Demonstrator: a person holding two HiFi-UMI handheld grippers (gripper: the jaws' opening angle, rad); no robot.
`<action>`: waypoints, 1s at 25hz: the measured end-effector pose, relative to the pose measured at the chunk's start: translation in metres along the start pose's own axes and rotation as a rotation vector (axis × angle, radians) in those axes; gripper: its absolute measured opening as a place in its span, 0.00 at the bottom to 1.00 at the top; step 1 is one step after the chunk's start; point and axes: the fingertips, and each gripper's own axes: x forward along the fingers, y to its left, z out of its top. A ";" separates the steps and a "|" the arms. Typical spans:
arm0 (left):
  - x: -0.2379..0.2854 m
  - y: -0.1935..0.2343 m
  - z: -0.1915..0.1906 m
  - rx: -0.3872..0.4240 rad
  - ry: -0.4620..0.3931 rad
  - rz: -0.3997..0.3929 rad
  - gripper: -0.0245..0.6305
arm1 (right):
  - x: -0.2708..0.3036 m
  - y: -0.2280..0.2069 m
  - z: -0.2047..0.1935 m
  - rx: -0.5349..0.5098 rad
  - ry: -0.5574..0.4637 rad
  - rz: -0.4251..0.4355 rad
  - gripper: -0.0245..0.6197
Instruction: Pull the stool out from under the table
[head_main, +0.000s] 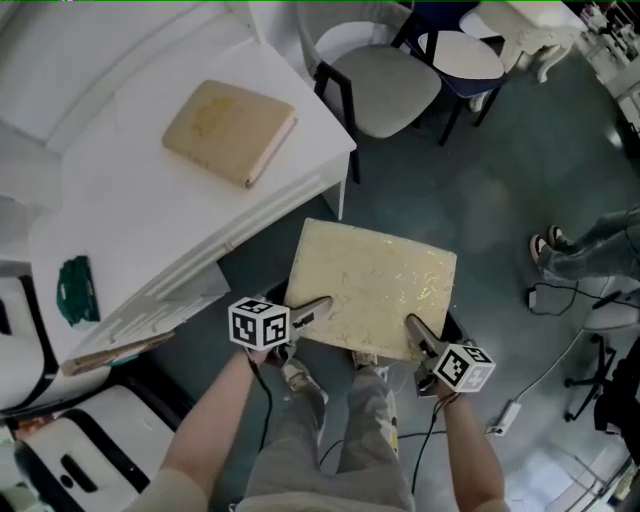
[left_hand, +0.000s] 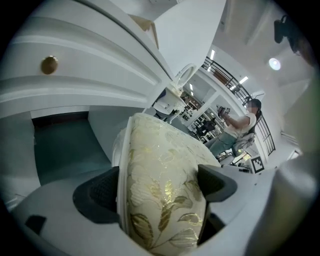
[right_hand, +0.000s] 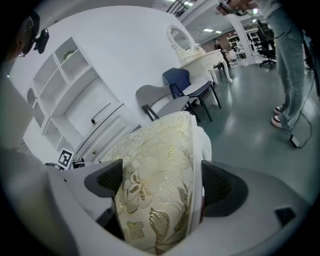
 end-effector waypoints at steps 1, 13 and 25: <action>0.009 -0.005 0.001 0.015 0.013 -0.011 0.79 | -0.004 -0.008 0.001 0.012 -0.014 -0.013 0.81; 0.108 -0.065 -0.003 0.155 0.145 -0.132 0.79 | -0.052 -0.098 -0.009 0.148 -0.138 -0.147 0.81; 0.207 -0.127 -0.028 0.290 0.270 -0.259 0.79 | -0.099 -0.186 -0.038 0.292 -0.260 -0.285 0.81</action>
